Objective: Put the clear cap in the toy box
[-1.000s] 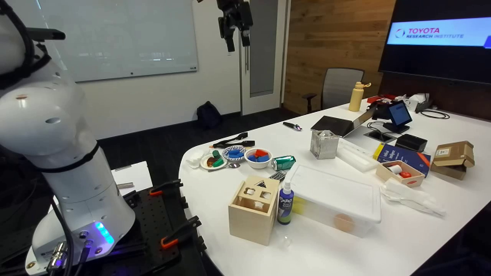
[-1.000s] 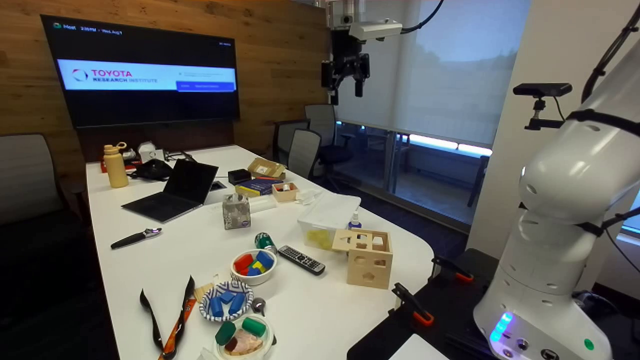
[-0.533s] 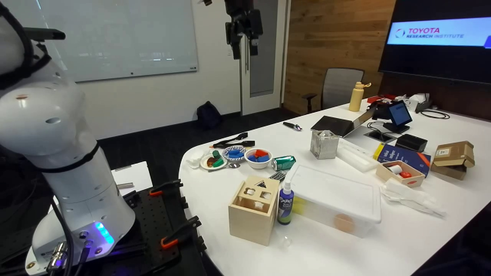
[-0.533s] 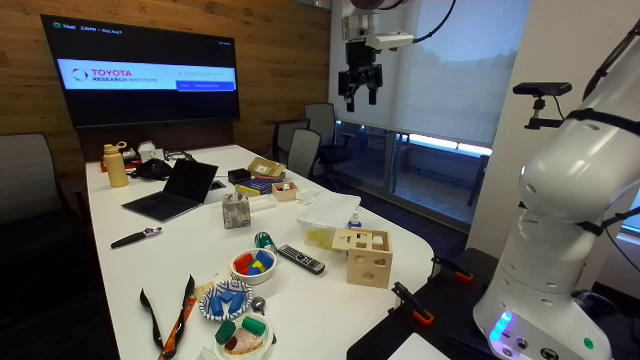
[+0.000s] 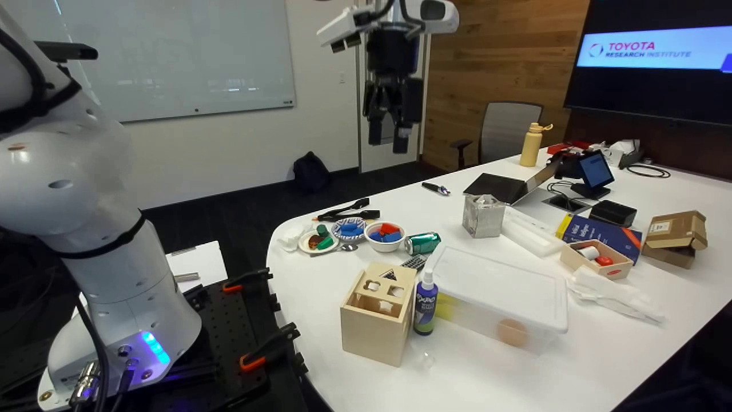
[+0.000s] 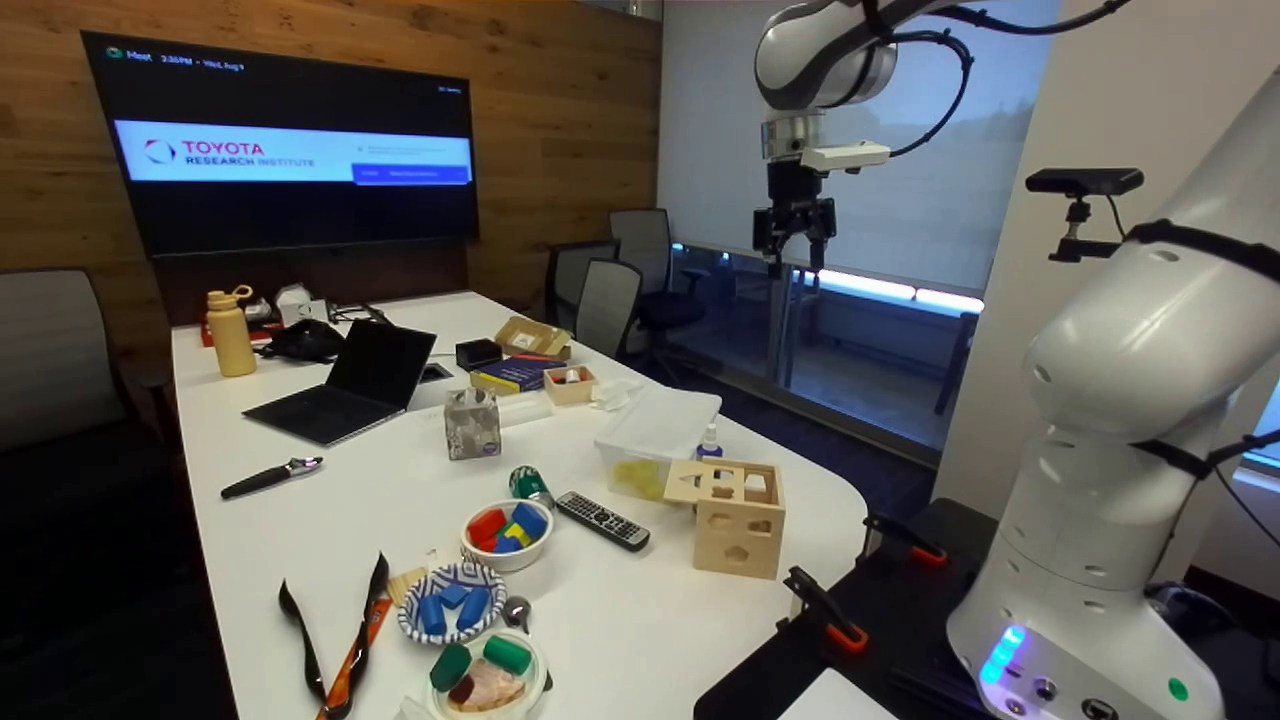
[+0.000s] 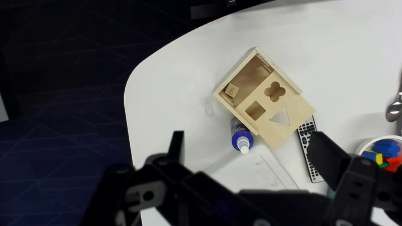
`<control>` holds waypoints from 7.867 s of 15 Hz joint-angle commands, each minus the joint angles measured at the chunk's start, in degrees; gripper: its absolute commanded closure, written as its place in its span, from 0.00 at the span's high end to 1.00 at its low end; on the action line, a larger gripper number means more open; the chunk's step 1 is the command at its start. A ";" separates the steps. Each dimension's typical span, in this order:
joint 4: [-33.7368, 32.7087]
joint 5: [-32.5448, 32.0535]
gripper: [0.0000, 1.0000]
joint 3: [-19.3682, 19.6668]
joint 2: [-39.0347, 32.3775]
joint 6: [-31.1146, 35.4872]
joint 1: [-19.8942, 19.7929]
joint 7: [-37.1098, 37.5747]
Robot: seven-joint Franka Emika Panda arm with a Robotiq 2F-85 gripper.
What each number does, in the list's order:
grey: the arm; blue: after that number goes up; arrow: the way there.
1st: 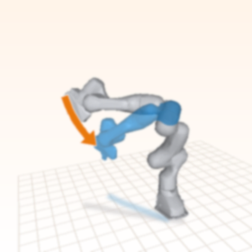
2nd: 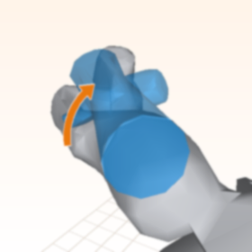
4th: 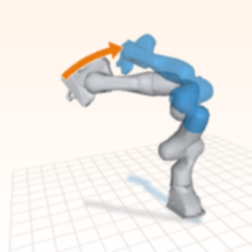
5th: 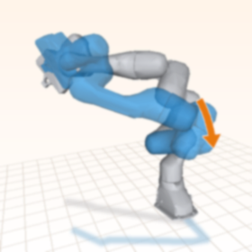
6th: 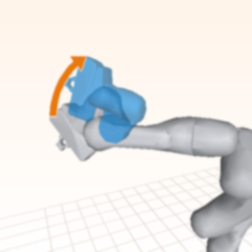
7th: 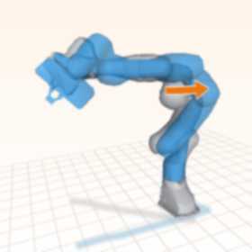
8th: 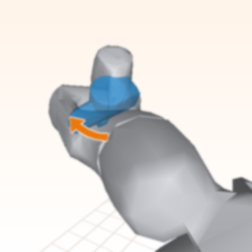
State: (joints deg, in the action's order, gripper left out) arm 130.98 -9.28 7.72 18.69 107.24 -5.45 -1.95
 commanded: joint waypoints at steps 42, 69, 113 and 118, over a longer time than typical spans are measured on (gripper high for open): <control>-14.32 2.82 1.00 5.84 -61.36 40.72 -4.26 11.90; -21.21 7.60 0.13 5.58 -71.42 39.93 -1.86 12.32; -17.68 2.51 0.07 -0.71 -48.08 21.49 2.78 12.43; -18.36 2.59 0.07 -0.57 -48.95 22.08 2.78 12.62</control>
State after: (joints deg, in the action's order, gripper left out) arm 112.43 -6.24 6.69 -30.18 128.11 -3.08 10.32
